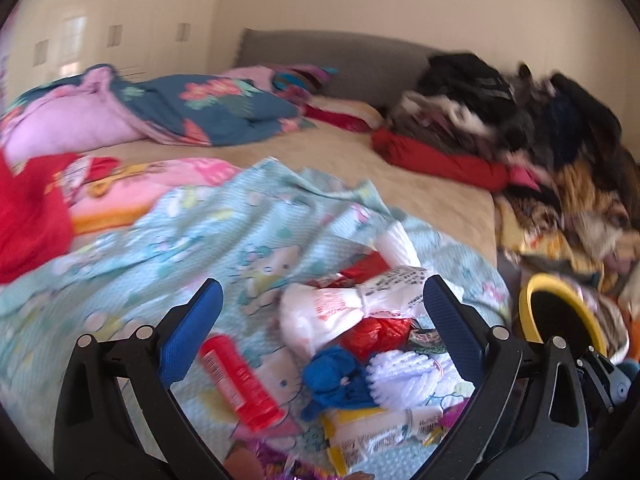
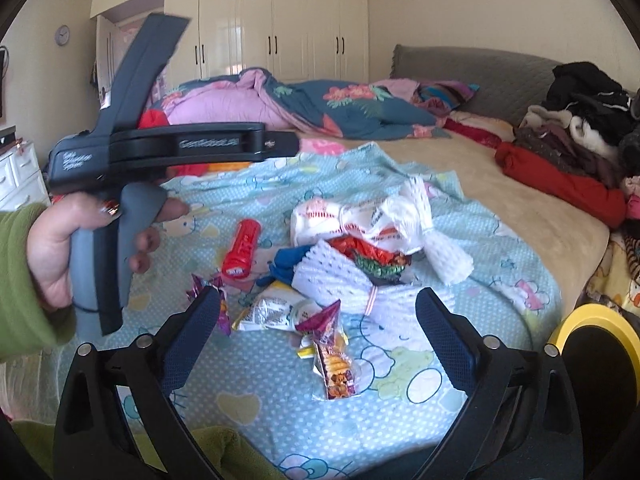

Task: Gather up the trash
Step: 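Grasp the white printed plastic bag with the left tool while the right tool grasps the pink candy wrapper, then carry the bag and wrapper in both tools over the yellow-rimmed bin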

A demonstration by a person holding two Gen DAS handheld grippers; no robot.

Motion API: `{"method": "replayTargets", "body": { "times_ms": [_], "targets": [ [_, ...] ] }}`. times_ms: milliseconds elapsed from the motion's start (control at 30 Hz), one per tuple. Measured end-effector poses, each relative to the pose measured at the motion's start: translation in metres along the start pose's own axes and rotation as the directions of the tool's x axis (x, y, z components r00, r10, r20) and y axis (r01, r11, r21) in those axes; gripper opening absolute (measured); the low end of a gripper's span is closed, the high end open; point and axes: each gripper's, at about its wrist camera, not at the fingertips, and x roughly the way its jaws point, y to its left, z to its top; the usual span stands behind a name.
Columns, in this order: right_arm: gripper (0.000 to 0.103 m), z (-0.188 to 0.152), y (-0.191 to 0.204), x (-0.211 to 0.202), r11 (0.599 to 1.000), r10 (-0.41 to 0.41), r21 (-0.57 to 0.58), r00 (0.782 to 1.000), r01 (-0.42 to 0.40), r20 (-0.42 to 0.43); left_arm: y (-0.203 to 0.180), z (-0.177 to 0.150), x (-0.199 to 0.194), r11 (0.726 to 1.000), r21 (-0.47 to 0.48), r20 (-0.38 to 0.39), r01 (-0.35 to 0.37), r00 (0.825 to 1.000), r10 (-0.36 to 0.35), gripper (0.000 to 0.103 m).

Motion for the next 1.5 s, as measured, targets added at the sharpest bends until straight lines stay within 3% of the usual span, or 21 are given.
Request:
{"method": "replayTargets", "body": {
  "times_ms": [100, 300, 367, 467, 533, 600, 800, 1067, 1300, 1500],
  "targets": [
    [0.081, -0.004, -0.005, 0.01, 1.0, 0.0, 0.001, 0.998, 0.0, -0.058, -0.013, 0.006, 0.028, 0.996, 0.079, -0.064, 0.039, 0.997, -0.034, 0.092],
    [0.061, -0.012, -0.012, 0.029, 0.999, 0.03, 0.024, 0.988, -0.027, -0.15, -0.037, 0.008, 0.072, 0.963, 0.233, -0.213, 0.133, 0.974, -0.083, 0.092],
    [0.056, -0.014, -0.012, 0.034, 0.999, 0.044, 0.028, 0.985, -0.04, -0.169, -0.041, 0.009, 0.077, 0.952, 0.271, -0.221, 0.146, 0.971, -0.086, 0.092],
    [0.044, -0.015, -0.015, 0.043, 0.997, 0.069, 0.048, 0.977, -0.061, -0.202, -0.046, 0.01, 0.086, 0.942, 0.288, -0.25, 0.174, 0.963, -0.101, 0.092],
    [0.03, -0.016, -0.016, 0.049, 0.994, 0.096, 0.067, 0.97, -0.083, -0.222, -0.051, 0.01, 0.091, 0.934, 0.307, -0.259, 0.184, 0.96, -0.104, 0.092],
    [0.024, -0.015, -0.018, 0.052, 0.991, 0.12, 0.082, 0.966, -0.104, -0.227, -0.056, 0.009, 0.096, 0.926, 0.328, -0.268, 0.186, 0.959, -0.097, 0.092],
    [0.02, -0.011, -0.031, 0.045, 0.983, 0.154, 0.125, 0.97, -0.132, -0.186, -0.066, 0.004, 0.112, 0.913, 0.344, -0.323, 0.219, 0.941, -0.104, 0.078],
    [0.02, -0.006, -0.047, 0.028, 0.974, 0.17, 0.173, 0.978, -0.148, -0.12, -0.078, -0.002, 0.122, 0.892, 0.413, -0.339, 0.183, 0.94, -0.036, 0.053],
    [0.02, 0.002, -0.062, 0.013, 0.966, 0.161, 0.213, 0.985, -0.144, -0.062, -0.068, 0.003, 0.115, 0.917, 0.383, -0.302, 0.11, 0.953, 0.012, 0.031],
    [0.02, 0.005, -0.073, 0.001, 0.964, 0.139, 0.23, 0.99, -0.131, -0.017, -0.045, 0.019, 0.089, 0.961, 0.271, -0.211, 0.046, 0.977, 0.013, 0.024]
  ]
}}
